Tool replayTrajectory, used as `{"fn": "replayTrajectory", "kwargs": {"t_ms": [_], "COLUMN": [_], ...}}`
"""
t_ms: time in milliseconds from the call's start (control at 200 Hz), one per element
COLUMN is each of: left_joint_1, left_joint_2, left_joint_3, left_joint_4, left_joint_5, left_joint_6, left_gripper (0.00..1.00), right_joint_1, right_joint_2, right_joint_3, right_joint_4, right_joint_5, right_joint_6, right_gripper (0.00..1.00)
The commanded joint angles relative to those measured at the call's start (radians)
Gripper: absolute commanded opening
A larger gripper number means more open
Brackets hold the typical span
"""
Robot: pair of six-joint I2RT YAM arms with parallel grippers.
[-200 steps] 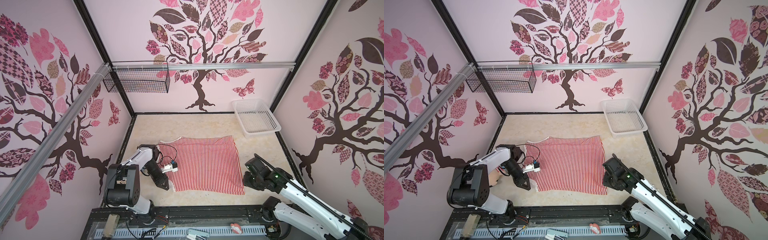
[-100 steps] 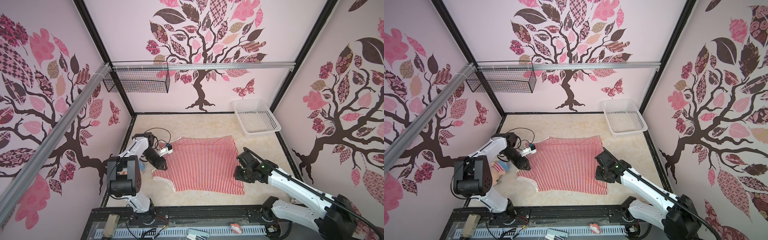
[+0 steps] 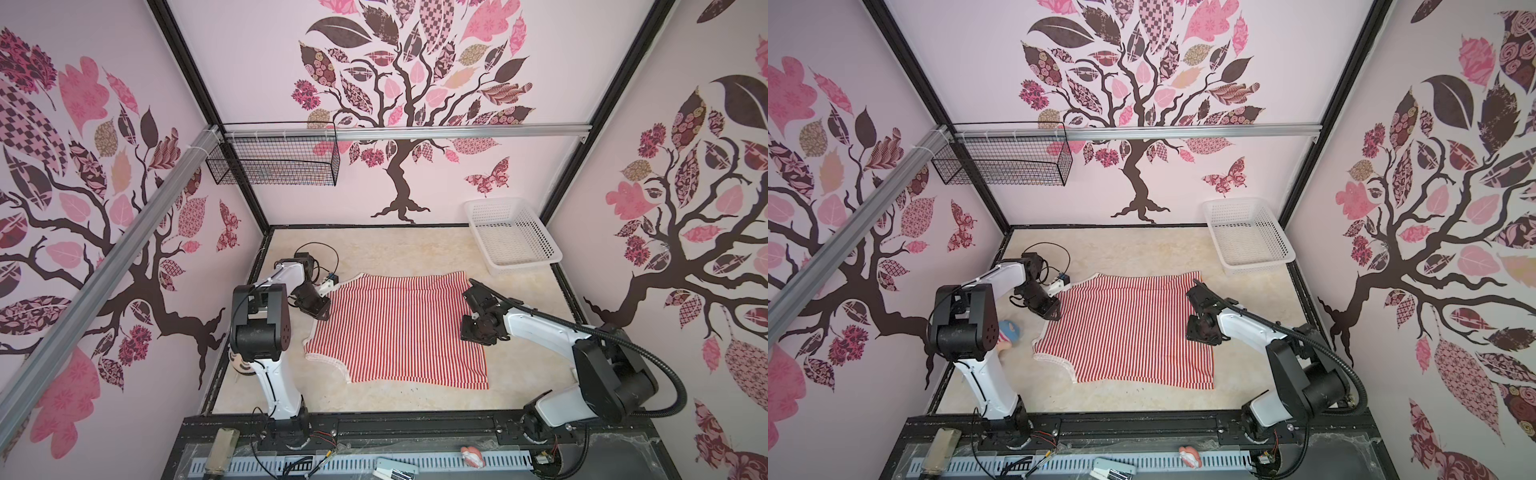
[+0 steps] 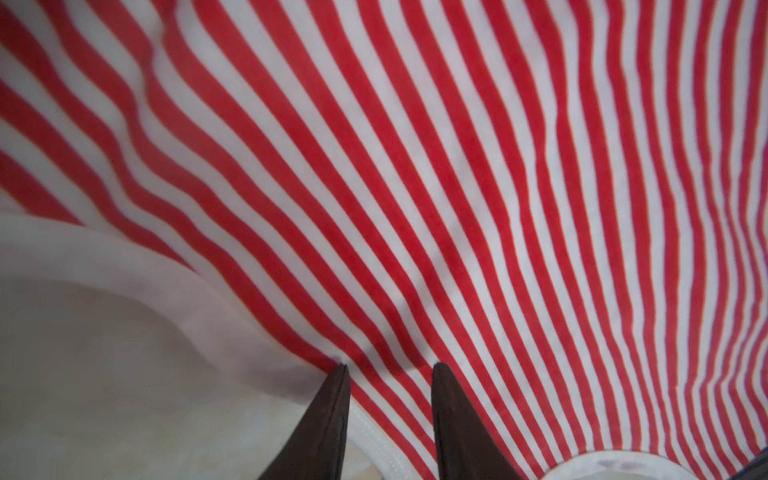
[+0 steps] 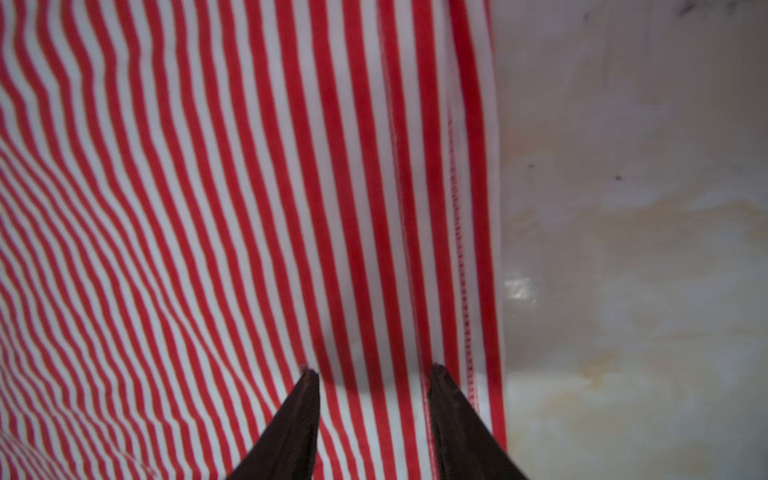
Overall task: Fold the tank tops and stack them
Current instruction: 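Release the hem and move both grippers to the far shoulder straps, then grasp the far shoulder straps with both grippers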
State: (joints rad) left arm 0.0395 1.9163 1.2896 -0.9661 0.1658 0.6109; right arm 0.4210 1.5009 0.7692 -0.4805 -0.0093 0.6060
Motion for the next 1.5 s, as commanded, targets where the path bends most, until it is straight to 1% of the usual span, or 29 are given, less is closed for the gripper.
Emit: {"fn": "replayTrajectory", "kwargs": {"t_ms": [0, 80, 135, 215, 260, 305, 345, 415, 495, 585, 680, 751, 801, 851, 931, 986, 1046, 1131, 1251, 1406, 1496], "left_joint_1": [-0.004, -0.004, -0.001, -0.002, -0.004, -0.013, -0.026, -0.049, -0.062, -0.068, -0.075, -0.076, -0.078, -0.082, -0.094, -0.102, -0.108, -0.11, -0.111, -0.112, -0.11], "left_joint_2": [0.047, 0.069, 0.056, 0.013, -0.001, 0.003, 0.023, 0.095, 0.214, 0.376, 0.546, 0.643, 0.681, 0.688, 0.671, 0.662, 0.656, 0.641, 0.618, 0.61, 0.591], "left_joint_3": [0.014, 0.048, 0.072, 0.115, 0.158, 0.21, 0.264, 0.382, 0.558, 0.819, 1.081, 1.231, 1.289, 1.288, 1.228, 1.195, 1.172, 1.129, 1.044, 0.985, 0.941], "left_joint_4": [0.029, 0.007, -0.021, -0.05, -0.049, -0.039, -0.025, -0.011, -0.025, -0.114, -0.205, -0.244, -0.254, -0.233, -0.173, -0.159, -0.163, -0.177, -0.169, -0.153, -0.124], "left_joint_5": [-0.061, -0.083, -0.044, 0.044, 0.081, 0.093, 0.082, 0.06, 0.086, 0.152, 0.177, 0.195, 0.217, 0.234, 0.245, 0.272, 0.291, 0.318, 0.312, 0.309, 0.318], "left_joint_6": [-0.031, -0.048, -0.049, -0.052, -0.074, -0.102, -0.125, -0.163, -0.207, -0.244, -0.276, -0.302, -0.314, -0.324, -0.332, -0.327, -0.327, -0.32, -0.297, -0.291, -0.298], "left_gripper": [0.37, 0.37, 0.37, 0.37, 0.38, 0.39, 0.39, 0.39, 0.4, 0.41, 0.44, 0.46, 0.49, 0.53, 0.55, 0.55, 0.55, 0.55, 0.55, 0.54, 0.51], "right_joint_1": [-0.047, -0.077, -0.081, -0.08, -0.082, -0.081, -0.082, -0.094, -0.109, -0.131, -0.16, -0.181, -0.193, -0.204, -0.213, -0.215, -0.215, -0.215, -0.215, -0.215, -0.215], "right_joint_2": [0.057, 0.101, 0.114, 0.074, 0.065, 0.081, 0.113, 0.2, 0.302, 0.433, 0.563, 0.662, 0.739, 0.809, 0.899, 0.925, 0.921, 0.879, 0.826, 0.811, 0.809], "right_joint_3": [0.02, 0.057, 0.1, 0.147, 0.191, 0.24, 0.298, 0.424, 0.576, 0.757, 0.93, 1.059, 1.162, 1.259, 1.387, 1.4, 1.4, 1.317, 1.197, 1.139, 1.144], "right_joint_4": [0.024, 0.007, -0.023, -0.014, -0.016, -0.026, -0.033, -0.079, -0.097, -0.135, -0.163, -0.2, -0.246, -0.294, -0.366, -0.384, -0.379, -0.337, -0.28, -0.233, -0.225], "right_joint_5": [-0.023, -0.024, -0.041, -0.057, -0.061, -0.035, -0.005, 0.01, 0.014, 0.059, 0.079, 0.091, 0.1, 0.082, 0.064, 0.053, 0.043, 0.044, 0.037, -0.014, -0.027], "right_joint_6": [-0.051, -0.067, -0.083, -0.084, -0.086, -0.093, -0.103, -0.115, -0.12, -0.114, -0.107, -0.11, -0.113, -0.121, -0.124, -0.123, -0.118, -0.118, -0.117, -0.12, -0.12], "right_gripper": [0.47, 0.47, 0.47, 0.48, 0.5, 0.5, 0.5, 0.5, 0.5, 0.5, 0.5, 0.51, 0.5, 0.5, 0.5, 0.5, 0.5, 0.5, 0.5, 0.49, 0.44]}}
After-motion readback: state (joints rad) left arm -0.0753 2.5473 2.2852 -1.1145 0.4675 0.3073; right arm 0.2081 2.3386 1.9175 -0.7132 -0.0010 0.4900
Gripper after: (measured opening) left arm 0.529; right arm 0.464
